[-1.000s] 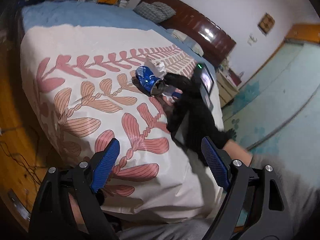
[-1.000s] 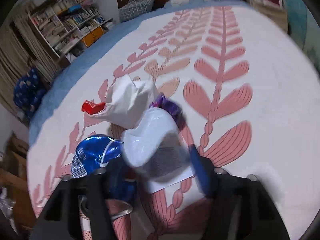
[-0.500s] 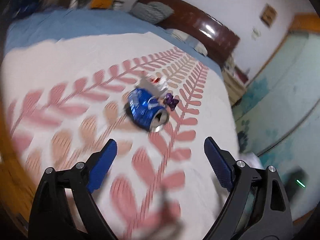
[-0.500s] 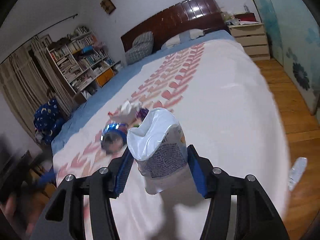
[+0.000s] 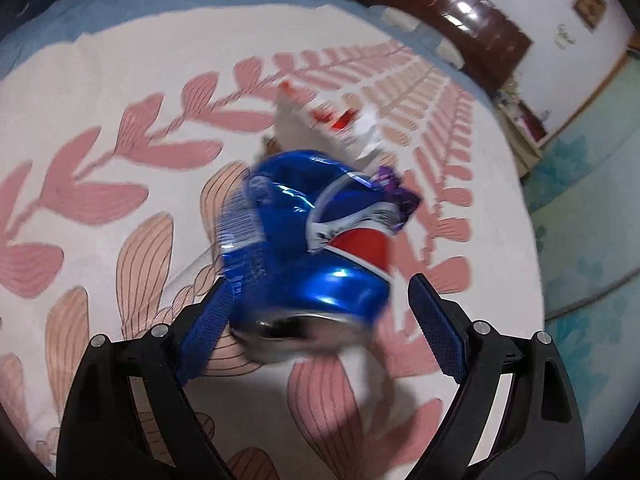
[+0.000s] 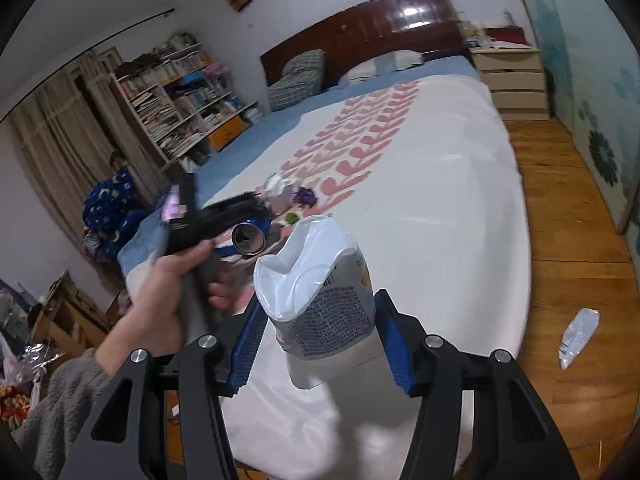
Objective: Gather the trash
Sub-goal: 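Lift the blue Pepsi can with the left tool while right tool holds the bottle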
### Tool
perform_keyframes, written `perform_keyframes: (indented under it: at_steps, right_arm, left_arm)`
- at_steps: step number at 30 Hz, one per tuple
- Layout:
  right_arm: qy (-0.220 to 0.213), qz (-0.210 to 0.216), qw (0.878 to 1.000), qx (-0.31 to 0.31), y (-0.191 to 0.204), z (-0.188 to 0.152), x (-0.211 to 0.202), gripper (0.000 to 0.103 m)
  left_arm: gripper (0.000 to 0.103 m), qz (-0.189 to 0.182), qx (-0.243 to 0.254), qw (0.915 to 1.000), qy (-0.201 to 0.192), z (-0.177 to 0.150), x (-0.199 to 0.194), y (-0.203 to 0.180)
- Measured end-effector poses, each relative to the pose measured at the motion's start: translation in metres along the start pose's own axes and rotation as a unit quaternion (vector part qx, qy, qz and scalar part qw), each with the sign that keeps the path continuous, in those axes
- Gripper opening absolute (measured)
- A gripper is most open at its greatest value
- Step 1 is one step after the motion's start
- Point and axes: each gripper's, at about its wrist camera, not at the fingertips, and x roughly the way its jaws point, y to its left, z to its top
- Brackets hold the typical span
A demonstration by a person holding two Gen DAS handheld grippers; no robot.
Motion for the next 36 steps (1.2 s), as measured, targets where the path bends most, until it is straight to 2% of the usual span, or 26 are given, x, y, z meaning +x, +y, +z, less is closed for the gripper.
perform_keyframes:
  at_steps: [7, 11, 12, 13, 14, 16, 19, 22, 23, 24, 26, 28, 30, 31, 32, 34, 36]
  right_arm:
    - [0.007, 0.006, 1.000, -0.006, 0.005, 0.001, -0.007, 0.055]
    - [-0.002, 0.005, 1.000, -0.015, 0.003, 0.006, -0.027, 0.055]
    - [-0.008, 0.001, 1.000, -0.022, 0.002, 0.007, -0.040, 0.055]
    - [-0.013, -0.003, 1.000, -0.024, -0.002, 0.007, -0.052, 0.055]
    - [-0.016, -0.002, 1.000, -0.025, -0.004, 0.006, -0.061, 0.055]
    - [-0.030, -0.012, 0.999, -0.028, -0.017, 0.009, -0.093, 0.055]
    - [-0.052, -0.032, 0.998, -0.033, -0.044, 0.013, -0.144, 0.055]
    - [-0.072, -0.063, 0.995, -0.037, -0.081, 0.011, -0.200, 0.055]
    - [-0.076, -0.075, 0.994, -0.038, -0.096, 0.007, -0.220, 0.055]
    - [-0.078, -0.086, 0.992, -0.038, -0.105, 0.004, -0.232, 0.055]
    - [-0.079, -0.115, 0.990, -0.036, -0.131, -0.007, -0.259, 0.055]
    - [-0.067, -0.152, 0.986, -0.016, -0.162, -0.022, -0.284, 0.055]
    - [-0.058, -0.168, 0.984, 0.013, -0.189, -0.039, -0.304, 0.055]
    - [-0.055, -0.174, 0.983, 0.020, -0.198, -0.047, -0.309, 0.055]
    - [-0.047, -0.179, 0.982, 0.030, -0.209, -0.056, -0.314, 0.055]
    - [-0.036, -0.181, 0.982, 0.044, -0.225, -0.066, -0.316, 0.055]
    - [-0.024, -0.183, 0.981, 0.053, -0.233, -0.076, -0.313, 0.055]
  left_arm:
    - [0.078, -0.027, -0.034, 0.9990, -0.011, -0.002, -0.008, 0.014]
    - [0.073, -0.034, -0.025, 0.9986, -0.033, -0.016, -0.041, 0.008]
    - [0.073, -0.040, -0.015, 0.9982, -0.041, -0.024, -0.057, 0.001]
    - [0.066, -0.047, -0.001, 0.9977, -0.049, -0.032, -0.071, -0.008]
    - [0.053, -0.050, 0.013, 0.9972, -0.053, -0.039, -0.083, -0.014]
    - [0.039, -0.060, 0.050, 0.9950, -0.062, -0.063, -0.113, -0.036]
    - [0.038, -0.083, 0.106, 0.9884, -0.071, -0.108, -0.154, -0.080]
    - [0.022, -0.099, 0.171, 0.9769, -0.081, -0.150, -0.178, -0.124]
    - [0.021, -0.099, 0.193, 0.9723, -0.087, -0.166, -0.187, -0.137]
    - [0.021, -0.095, 0.217, 0.9671, -0.092, -0.184, -0.194, -0.149]
    - [0.021, -0.079, 0.241, 0.9629, -0.092, -0.203, -0.195, -0.159]
    - [0.021, -0.065, 0.241, 0.9650, -0.081, -0.212, -0.184, -0.160]
    - [0.026, -0.055, 0.234, 0.9680, -0.072, -0.210, -0.173, -0.155]
    - [0.040, -0.045, 0.233, 0.9686, -0.076, -0.207, -0.168, -0.151]
    - [0.062, -0.035, 0.229, 0.9690, -0.087, -0.203, -0.166, -0.147]
    - [0.082, -0.020, 0.207, 0.9704, -0.123, -0.189, -0.166, -0.136]
    - [0.085, -0.015, 0.184, 0.9728, -0.140, -0.169, -0.161, -0.129]
